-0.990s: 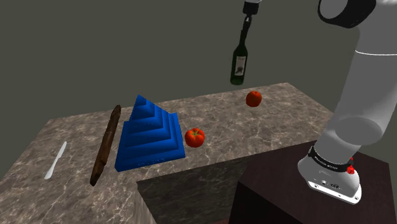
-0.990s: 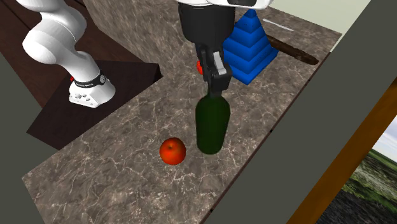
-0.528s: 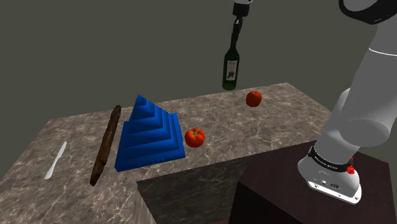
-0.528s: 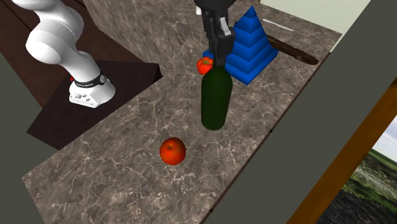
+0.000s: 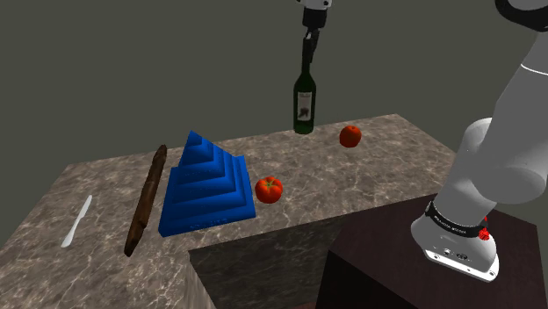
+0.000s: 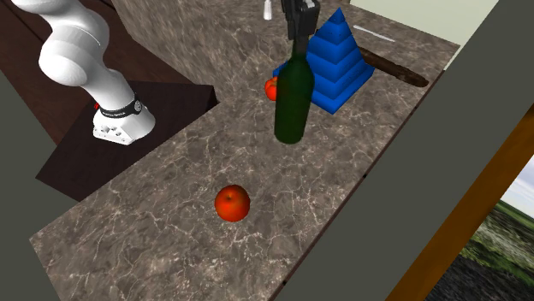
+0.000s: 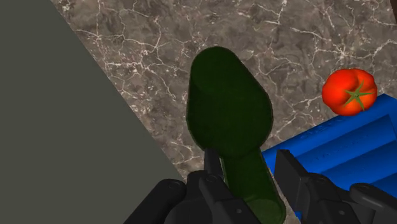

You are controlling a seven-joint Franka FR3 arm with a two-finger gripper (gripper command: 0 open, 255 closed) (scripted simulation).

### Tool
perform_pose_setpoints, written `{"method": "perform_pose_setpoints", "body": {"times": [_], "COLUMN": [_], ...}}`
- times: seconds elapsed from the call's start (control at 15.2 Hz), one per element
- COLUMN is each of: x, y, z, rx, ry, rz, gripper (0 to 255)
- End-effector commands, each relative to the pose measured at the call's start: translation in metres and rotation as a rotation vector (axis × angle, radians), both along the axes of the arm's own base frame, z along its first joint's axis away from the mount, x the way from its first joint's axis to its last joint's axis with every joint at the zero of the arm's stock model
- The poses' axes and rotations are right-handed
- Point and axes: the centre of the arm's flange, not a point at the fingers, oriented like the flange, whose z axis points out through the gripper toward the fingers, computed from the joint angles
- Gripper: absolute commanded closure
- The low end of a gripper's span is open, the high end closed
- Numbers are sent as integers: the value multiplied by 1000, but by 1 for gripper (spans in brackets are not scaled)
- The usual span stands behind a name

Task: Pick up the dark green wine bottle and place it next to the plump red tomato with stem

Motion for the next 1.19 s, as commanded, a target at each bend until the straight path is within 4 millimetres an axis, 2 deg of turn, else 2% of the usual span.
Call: {"method": "perform_pose_setpoints", "body": {"times": [0.0,0.66,0.73,1.12], "x": [0,10,11,11], "y": [26,158,180,180], "z": [3,3,4,-28], "rx": [0,0,0,0], "ry": [-1,-1,-1,-1], "rz": [-1,-1,-1,-1], "gripper": [255,255,255,255]}}
